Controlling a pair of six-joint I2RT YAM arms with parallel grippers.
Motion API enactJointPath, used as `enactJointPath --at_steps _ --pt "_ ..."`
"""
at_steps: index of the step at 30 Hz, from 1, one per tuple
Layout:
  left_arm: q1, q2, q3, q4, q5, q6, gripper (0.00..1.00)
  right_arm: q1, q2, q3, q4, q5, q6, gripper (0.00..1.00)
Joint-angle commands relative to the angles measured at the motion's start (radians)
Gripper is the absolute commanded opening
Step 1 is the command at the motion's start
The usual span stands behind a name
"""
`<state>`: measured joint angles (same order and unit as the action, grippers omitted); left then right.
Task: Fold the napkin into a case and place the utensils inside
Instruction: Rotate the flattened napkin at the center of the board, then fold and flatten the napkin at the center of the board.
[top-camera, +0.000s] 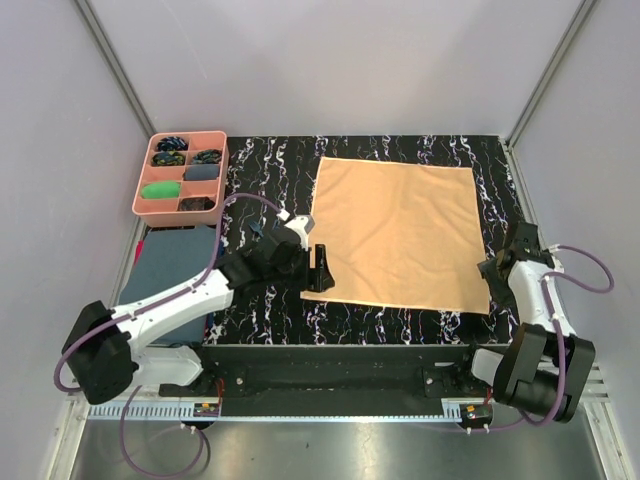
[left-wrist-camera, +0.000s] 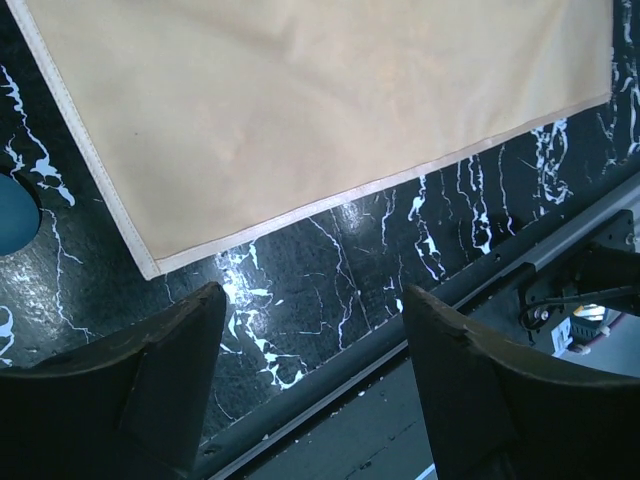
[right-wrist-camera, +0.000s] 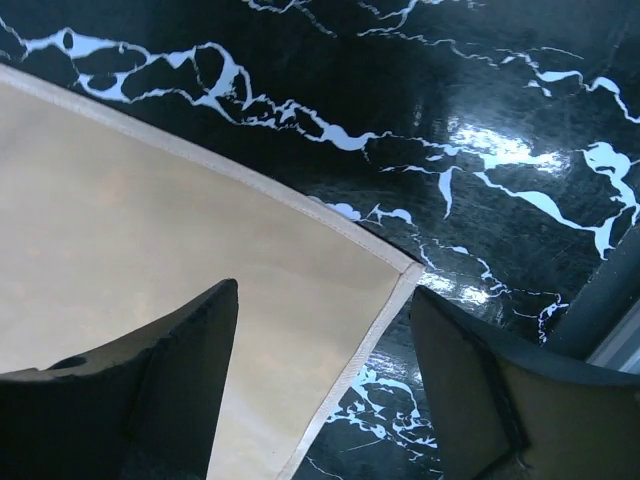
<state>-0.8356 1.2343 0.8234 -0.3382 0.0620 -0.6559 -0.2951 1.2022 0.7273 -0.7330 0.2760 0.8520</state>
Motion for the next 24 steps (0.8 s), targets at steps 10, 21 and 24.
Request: enactJointPath --at_steps 10,21,24 --pt "0.047 -0.108 -0.035 0.011 0.085 0.073 0.75 -0.095 0.089 -0.051 0.021 0.017 0.058 0.75" --pt "0.078 -0.036 -0.001 -0.071 0.026 0.027 0.77 -0.095 0.192 -0.069 0.102 -0.073 0.071 0.71" --pt "0.073 -0.047 -0.024 -0.071 -0.04 0.019 0.79 -0.095 0.215 -0.065 0.113 -0.092 0.056 0.49"
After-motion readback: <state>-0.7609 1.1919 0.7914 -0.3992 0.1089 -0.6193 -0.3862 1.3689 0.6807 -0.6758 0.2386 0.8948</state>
